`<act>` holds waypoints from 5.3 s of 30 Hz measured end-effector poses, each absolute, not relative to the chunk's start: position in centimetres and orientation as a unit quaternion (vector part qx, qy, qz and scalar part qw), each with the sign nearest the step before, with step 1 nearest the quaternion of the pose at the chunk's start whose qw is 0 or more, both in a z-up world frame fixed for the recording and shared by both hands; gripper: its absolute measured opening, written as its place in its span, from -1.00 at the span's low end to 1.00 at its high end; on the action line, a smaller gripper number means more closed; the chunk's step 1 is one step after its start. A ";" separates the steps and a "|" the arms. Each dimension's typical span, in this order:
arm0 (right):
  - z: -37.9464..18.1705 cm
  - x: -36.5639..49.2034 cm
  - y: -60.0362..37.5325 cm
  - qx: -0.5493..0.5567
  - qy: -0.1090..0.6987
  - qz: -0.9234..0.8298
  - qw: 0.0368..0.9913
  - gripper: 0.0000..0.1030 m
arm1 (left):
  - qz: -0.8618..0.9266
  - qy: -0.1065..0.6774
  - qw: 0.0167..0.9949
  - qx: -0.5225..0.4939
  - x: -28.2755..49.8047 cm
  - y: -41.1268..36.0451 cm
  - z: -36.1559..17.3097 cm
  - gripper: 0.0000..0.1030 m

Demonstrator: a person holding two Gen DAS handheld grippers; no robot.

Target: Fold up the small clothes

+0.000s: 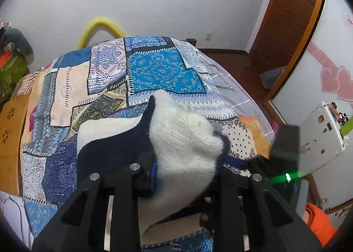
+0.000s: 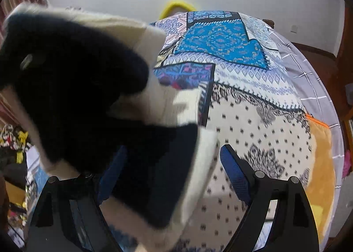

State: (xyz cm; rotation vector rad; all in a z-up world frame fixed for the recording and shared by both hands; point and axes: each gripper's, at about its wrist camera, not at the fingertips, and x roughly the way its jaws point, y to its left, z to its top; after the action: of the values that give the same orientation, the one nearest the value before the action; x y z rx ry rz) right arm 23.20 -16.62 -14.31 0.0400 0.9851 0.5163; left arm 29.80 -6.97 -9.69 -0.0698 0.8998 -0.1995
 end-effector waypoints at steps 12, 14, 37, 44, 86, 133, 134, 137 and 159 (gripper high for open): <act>-14.0 27.8 -18.8 0.089 0.436 0.173 0.879 0.64 | -0.127 0.449 0.883 -0.050 30.6 -7.1 -10.2 -0.51; -13.5 27.9 -19.7 0.091 0.430 0.161 0.884 0.64 | -0.132 0.454 0.880 -0.054 30.7 -7.2 -10.4 -0.51; -8.2 18.3 -22.3 0.051 0.431 0.204 0.878 0.65 | -0.095 0.460 0.883 -0.016 24.7 -5.8 -10.6 0.61; -7.8 17.7 -20.6 0.076 0.435 0.225 0.869 0.65 | -0.051 0.455 0.889 -0.014 22.7 -1.1 -10.8 0.77; -7.1 16.9 -16.2 0.044 0.414 0.274 0.867 -0.61 | 0.013 0.529 0.846 -0.067 19.7 6.4 -22.1 0.95; -10.8 19.8 -19.9 0.098 0.483 0.204 0.846 0.56 | -0.047 0.473 0.873 -0.108 25.5 4.7 -13.3 0.95; -11.5 20.1 -20.0 0.107 0.493 0.203 0.839 0.56 | -0.049 0.480 0.869 -0.115 25.9 4.8 -13.8 0.95; -12.9 20.5 -20.2 0.126 0.514 0.207 0.823 0.56 | -0.058 0.508 0.847 -0.148 27.4 5.1 -16.0 0.95; -18.6 22.9 -20.2 0.232 0.576 0.267 0.737 0.87 | -0.160 0.586 0.731 -0.312 32.1 5.5 -23.7 0.95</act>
State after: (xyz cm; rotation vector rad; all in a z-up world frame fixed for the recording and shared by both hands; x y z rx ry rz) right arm 22.94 -20.23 -18.55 0.5092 1.2655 0.5855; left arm 32.06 5.49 -23.69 -0.6857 1.2893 -0.3528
